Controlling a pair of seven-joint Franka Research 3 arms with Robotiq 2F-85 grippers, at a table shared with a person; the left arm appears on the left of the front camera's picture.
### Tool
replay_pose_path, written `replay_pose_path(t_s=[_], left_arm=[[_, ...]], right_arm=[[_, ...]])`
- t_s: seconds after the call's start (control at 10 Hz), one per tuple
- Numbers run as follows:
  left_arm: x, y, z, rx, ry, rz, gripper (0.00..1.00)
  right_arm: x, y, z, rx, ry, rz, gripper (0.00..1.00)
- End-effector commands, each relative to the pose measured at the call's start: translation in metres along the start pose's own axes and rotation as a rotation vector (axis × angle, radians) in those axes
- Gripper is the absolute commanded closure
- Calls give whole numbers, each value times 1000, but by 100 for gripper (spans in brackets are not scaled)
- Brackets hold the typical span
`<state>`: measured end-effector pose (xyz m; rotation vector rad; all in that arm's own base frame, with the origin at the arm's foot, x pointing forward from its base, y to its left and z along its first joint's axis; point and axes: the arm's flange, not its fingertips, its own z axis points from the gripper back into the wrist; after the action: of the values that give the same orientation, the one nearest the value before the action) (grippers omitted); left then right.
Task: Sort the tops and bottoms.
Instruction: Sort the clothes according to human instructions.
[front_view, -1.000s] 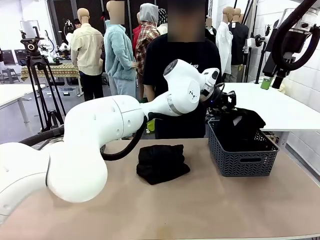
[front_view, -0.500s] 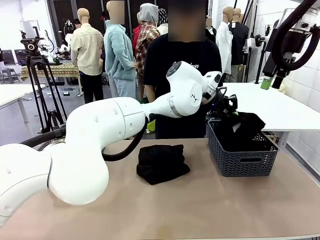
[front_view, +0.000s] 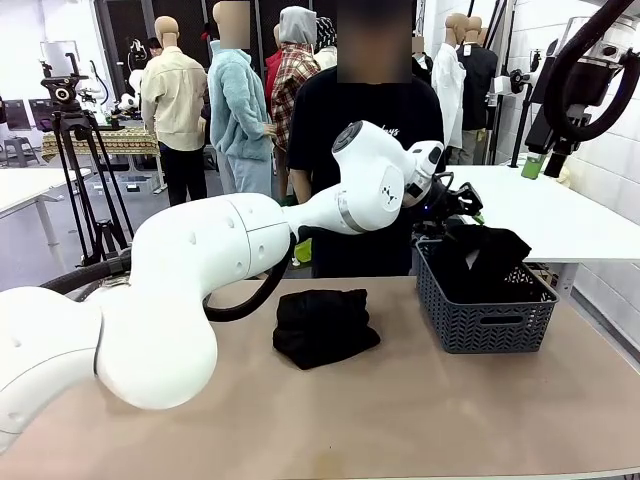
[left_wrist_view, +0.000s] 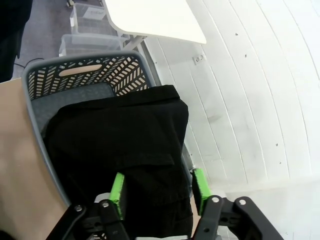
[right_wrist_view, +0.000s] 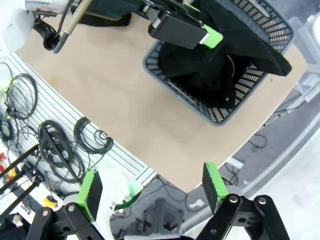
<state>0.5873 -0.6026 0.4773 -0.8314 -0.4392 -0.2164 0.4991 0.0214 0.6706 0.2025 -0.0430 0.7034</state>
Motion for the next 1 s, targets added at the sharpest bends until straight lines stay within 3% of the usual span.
replay_pose_path(t_s=[0.0, 0.4, 0.7, 0.8, 0.9], left_arm=[[59, -30, -39, 32, -31, 1, 0], [76, -36, -8, 100, -79, -18, 0], [73, -39, 5, 51, -76, 27, 0], [28, -9, 39, 42, -85, -26, 0], [28, -9, 39, 42, -85, -26, 0]], right_arm=[[-2, 1, 0, 0, 9, -4, 0], [-2, 1, 0, 0, 9, -4, 0], [-2, 1, 0, 0, 9, -4, 0], [-2, 1, 0, 0, 9, -4, 0], [-2, 1, 0, 0, 9, -4, 0]])
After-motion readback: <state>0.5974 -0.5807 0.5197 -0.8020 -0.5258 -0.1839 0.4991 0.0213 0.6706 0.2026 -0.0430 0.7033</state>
